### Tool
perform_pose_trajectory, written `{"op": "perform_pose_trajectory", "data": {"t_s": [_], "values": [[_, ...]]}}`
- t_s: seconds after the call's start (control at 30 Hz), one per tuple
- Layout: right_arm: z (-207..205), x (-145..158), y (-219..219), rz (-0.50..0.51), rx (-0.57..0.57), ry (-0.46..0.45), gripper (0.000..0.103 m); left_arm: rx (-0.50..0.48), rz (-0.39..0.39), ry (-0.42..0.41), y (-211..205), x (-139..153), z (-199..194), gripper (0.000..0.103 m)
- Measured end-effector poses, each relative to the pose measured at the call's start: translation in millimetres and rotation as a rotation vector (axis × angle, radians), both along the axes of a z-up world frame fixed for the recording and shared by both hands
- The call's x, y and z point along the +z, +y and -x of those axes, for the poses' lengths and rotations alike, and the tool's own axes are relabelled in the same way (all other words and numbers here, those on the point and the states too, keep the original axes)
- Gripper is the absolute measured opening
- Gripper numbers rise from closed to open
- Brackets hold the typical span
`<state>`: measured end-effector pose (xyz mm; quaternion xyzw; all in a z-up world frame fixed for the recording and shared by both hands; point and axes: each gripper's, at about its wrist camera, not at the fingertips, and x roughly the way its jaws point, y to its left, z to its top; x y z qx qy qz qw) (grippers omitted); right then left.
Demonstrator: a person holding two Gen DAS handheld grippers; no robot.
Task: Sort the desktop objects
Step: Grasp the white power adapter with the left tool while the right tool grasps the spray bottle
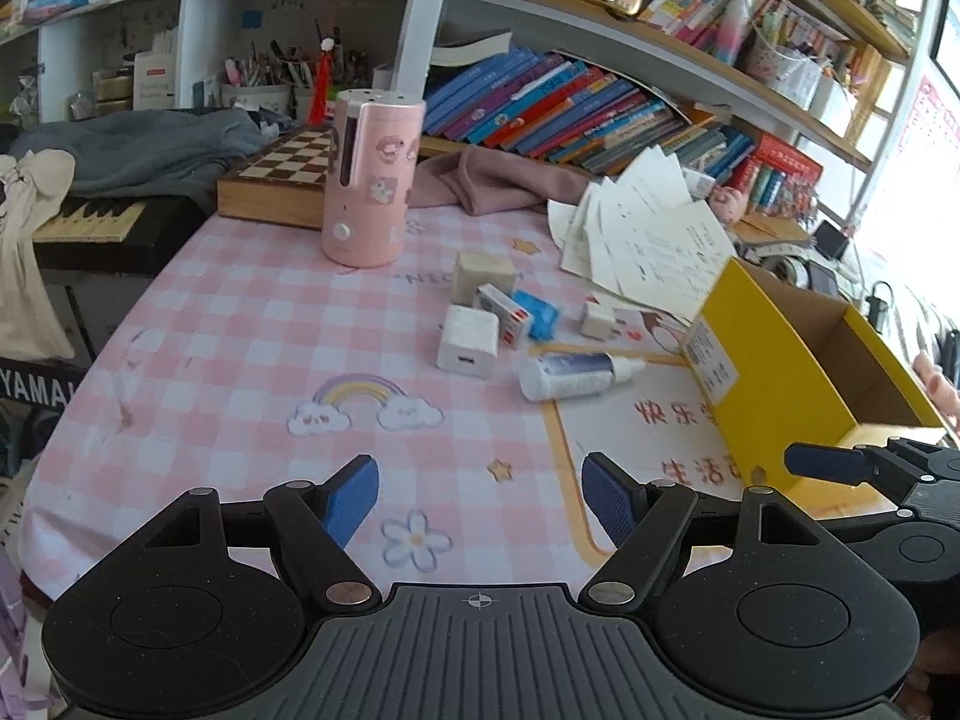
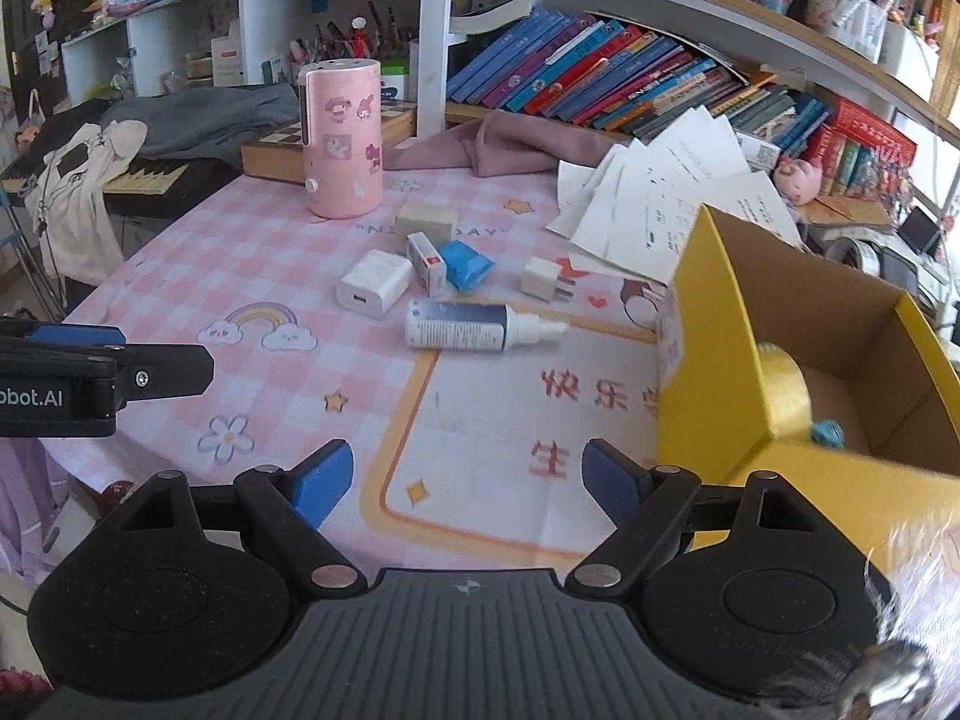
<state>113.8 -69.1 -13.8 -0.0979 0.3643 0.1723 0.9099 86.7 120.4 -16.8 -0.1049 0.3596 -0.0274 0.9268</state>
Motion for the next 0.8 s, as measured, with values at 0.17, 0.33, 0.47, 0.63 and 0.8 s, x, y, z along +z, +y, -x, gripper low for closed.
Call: {"op": "perform_pose_trajectory", "data": {"t_s": [0.17,0.33,0.47,0.63,0.8], "values": [[-28.3,2.8,4.2,-0.039,0.003,-0.002,0.053,0.014,-0.017,-0.003,2.5,-1.6,-20.1,0.077],[-66.8,-6.0,4.4,-0.107,-0.034,0.118,0.05,0.02,-0.027,0.005,5.0,-4.8,-43.8,0.077],[-92.6,-16.0,3.0,-0.154,-0.065,0.211,0.045,0.013,-0.034,0.019,4.4,-8.8,-59.7,0.077],[-127.3,-25.6,-5.4,-0.28,-0.15,0.352,0.046,0.002,-0.053,0.049,1.9,-12.5,-77.6,0.077],[-157.9,-43.6,-23.2,-0.522,-0.35,0.561,0.046,-0.021,-0.091,0.059,-1.3,-10.2,-87.7,0.077]]}}
